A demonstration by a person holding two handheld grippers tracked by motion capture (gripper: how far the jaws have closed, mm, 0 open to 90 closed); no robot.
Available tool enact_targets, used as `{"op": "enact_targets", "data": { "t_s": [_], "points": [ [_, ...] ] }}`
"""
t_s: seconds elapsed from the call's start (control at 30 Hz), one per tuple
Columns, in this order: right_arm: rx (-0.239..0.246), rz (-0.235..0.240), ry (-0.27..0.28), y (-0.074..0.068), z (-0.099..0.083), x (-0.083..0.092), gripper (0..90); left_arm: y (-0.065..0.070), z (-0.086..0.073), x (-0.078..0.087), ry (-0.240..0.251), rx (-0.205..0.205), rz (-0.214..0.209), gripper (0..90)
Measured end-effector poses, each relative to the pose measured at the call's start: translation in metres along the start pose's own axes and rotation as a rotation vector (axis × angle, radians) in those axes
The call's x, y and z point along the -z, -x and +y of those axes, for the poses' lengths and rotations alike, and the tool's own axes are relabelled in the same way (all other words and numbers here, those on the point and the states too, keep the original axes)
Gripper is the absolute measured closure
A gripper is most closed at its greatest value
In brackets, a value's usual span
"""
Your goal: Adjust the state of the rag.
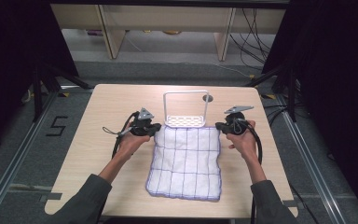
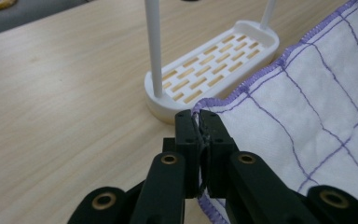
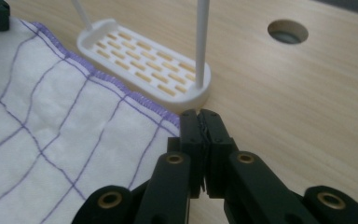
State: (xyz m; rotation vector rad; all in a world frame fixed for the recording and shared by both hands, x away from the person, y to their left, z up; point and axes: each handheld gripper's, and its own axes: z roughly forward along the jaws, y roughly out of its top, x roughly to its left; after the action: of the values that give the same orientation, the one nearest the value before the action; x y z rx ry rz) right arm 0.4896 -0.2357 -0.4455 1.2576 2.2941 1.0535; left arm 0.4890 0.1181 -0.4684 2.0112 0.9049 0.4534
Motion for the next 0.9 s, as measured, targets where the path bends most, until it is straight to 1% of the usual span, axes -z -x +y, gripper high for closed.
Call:
{"op": "enact_targets", "data": {
  "t_s": [0.07, 0.1, 0.13, 0.17, 0.2, 0.23, 0.27, 0.3, 0.33, 0.37, 0.43, 0.5, 0.53, 0.57, 0.6, 0.63, 0.7, 0.73, 0.77, 0.83, 0.87, 0.9],
  "points": [
    [0.012, 0.017, 0.005, -0.003, 0.005, 0.008, 89.0, 0.000, 0.002, 0.007, 0.027, -0.004, -0.001, 86.4],
    [0.051, 0.020, 0.046, -0.002, 0.007, 0.010, 89.0, 0.000, 0.003, 0.010, 0.036, -0.009, -0.002, 86.4],
    [0.072, 0.028, 0.048, -0.004, 0.009, 0.014, 89.0, 0.001, 0.003, 0.015, 0.041, -0.018, 0.000, 86.4],
    [0.078, 0.029, 0.055, -0.008, 0.009, 0.017, 89.0, 0.003, 0.003, 0.018, 0.053, -0.023, -0.005, 86.3],
    [0.091, 0.036, 0.044, -0.011, 0.009, 0.022, 89.0, 0.003, 0.002, 0.022, 0.058, -0.039, -0.001, 86.3],
    [0.088, 0.042, 0.044, -0.016, 0.008, 0.028, 89.0, 0.006, 0.002, 0.025, 0.069, -0.028, 0.001, 86.3],
    [0.107, 0.047, 0.056, -0.018, 0.005, 0.031, 89.0, 0.008, 0.000, 0.030, 0.070, -0.047, -0.004, 86.3],
    [0.112, 0.051, 0.063, -0.021, 0.003, 0.036, 89.0, 0.012, -0.002, 0.033, 0.083, -0.044, -0.008, 86.3],
    [0.117, 0.063, 0.061, -0.024, 0.000, 0.041, 89.0, 0.015, -0.004, 0.037, 0.083, -0.063, -0.021, 86.3],
    [0.114, 0.064, 0.068, -0.028, -0.003, 0.046, 89.0, 0.019, -0.007, 0.041, 0.093, -0.074, -0.025, 86.2],
    [0.128, 0.073, 0.067, -0.034, -0.011, 0.055, 89.0, 0.026, -0.014, 0.049, 0.093, -0.100, -0.031, 86.0],
    [0.142, 0.083, 0.072, -0.039, -0.020, 0.063, 89.0, 0.033, -0.023, 0.059, 0.102, -0.117, -0.047, 86.0],
    [0.154, 0.085, 0.090, -0.041, -0.026, 0.067, 89.0, 0.036, -0.027, 0.063, 0.106, -0.119, -0.052, 86.0],
    [0.142, 0.097, 0.080, -0.044, -0.031, 0.071, 89.0, 0.039, -0.031, 0.068, 0.116, -0.119, -0.063, 86.0],
    [0.146, 0.105, 0.086, -0.048, -0.037, 0.073, 89.0, 0.040, -0.034, 0.071, 0.117, -0.120, -0.065, 86.0],
    [0.165, 0.106, 0.092, -0.048, -0.040, 0.073, 89.0, 0.042, -0.036, 0.074, 0.113, -0.125, -0.069, 86.0],
    [0.174, 0.115, 0.087, -0.052, -0.048, 0.075, 88.9, 0.049, -0.044, 0.080, 0.111, -0.139, -0.082, 86.0],
    [0.168, 0.128, 0.079, -0.055, -0.053, 0.076, 89.0, 0.050, -0.046, 0.082, 0.110, -0.144, -0.088, 85.9],
    [0.173, 0.130, 0.083, -0.057, -0.055, 0.077, 89.0, 0.053, -0.049, 0.085, 0.109, -0.148, -0.093, 85.9],
    [0.154, 0.148, 0.079, -0.061, -0.063, 0.079, 89.0, 0.057, -0.054, 0.090, 0.109, -0.155, -0.099, 85.8],
    [0.161, 0.148, 0.079, -0.062, -0.066, 0.080, 89.0, 0.058, -0.057, 0.092, 0.106, -0.164, -0.107, 85.9],
    [0.149, 0.151, 0.075, -0.065, -0.070, 0.080, 88.9, 0.060, -0.060, 0.094, 0.108, -0.170, -0.108, 85.8]
  ]
}}
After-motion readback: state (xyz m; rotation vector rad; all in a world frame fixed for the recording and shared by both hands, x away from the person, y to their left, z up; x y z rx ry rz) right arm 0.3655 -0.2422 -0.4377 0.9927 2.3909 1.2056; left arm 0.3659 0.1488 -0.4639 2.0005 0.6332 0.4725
